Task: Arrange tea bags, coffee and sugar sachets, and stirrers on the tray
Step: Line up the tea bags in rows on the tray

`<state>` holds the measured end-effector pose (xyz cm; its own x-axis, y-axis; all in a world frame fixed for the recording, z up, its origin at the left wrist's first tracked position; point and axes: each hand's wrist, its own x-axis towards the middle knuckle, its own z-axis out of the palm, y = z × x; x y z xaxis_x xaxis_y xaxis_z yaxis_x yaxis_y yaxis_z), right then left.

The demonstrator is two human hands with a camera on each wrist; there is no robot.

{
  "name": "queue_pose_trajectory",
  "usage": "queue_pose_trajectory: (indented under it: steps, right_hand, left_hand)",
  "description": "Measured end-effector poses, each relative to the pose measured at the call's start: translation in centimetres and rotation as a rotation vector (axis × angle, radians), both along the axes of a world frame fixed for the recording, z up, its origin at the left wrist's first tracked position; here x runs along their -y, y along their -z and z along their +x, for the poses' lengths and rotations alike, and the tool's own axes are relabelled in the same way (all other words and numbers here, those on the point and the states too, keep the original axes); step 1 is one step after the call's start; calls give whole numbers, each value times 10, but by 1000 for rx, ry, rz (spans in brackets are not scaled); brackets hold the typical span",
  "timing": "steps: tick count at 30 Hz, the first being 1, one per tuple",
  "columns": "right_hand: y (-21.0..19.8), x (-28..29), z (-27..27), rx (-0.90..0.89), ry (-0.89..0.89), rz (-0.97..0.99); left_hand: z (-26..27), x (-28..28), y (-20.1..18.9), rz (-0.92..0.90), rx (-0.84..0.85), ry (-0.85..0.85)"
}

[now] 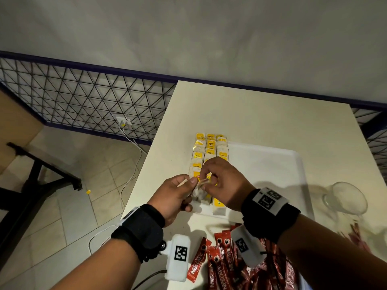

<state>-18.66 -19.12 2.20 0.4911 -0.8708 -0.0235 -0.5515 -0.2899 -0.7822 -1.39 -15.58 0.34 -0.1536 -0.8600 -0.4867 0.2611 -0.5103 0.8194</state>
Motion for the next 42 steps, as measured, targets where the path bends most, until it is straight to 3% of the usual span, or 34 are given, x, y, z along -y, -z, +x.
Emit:
queue_pose_trajectory:
  steps: [3, 6, 11, 15, 20, 30, 36, 42]
  right_hand:
    - [0, 3, 0, -4, -1, -1]
    - [0, 5, -2, -89, 21, 91]
    - [21, 5, -1, -237, 16, 202]
    - [44, 3, 1, -346, 23, 275]
    - [63, 3, 5, -358, 76, 395]
    - [74, 9, 15, -553, 129, 283]
    - [54, 13, -6, -565, 193, 230]
    - [53, 11, -35, -662, -22, 211]
  left_hand:
    - [3, 2, 4, 40, 25, -117]
    - [14, 4, 13, 49, 155, -205]
    - [35, 0, 21, 55, 266, -240]
    - [45, -7, 26, 60, 330, -222]
    - [47, -12, 30, 47, 361, -188]
    - [40, -7, 29, -45, 414, -97]
    - [35, -4, 39, -111, 573, 129]
    - [11, 2, 61, -174, 747, 480]
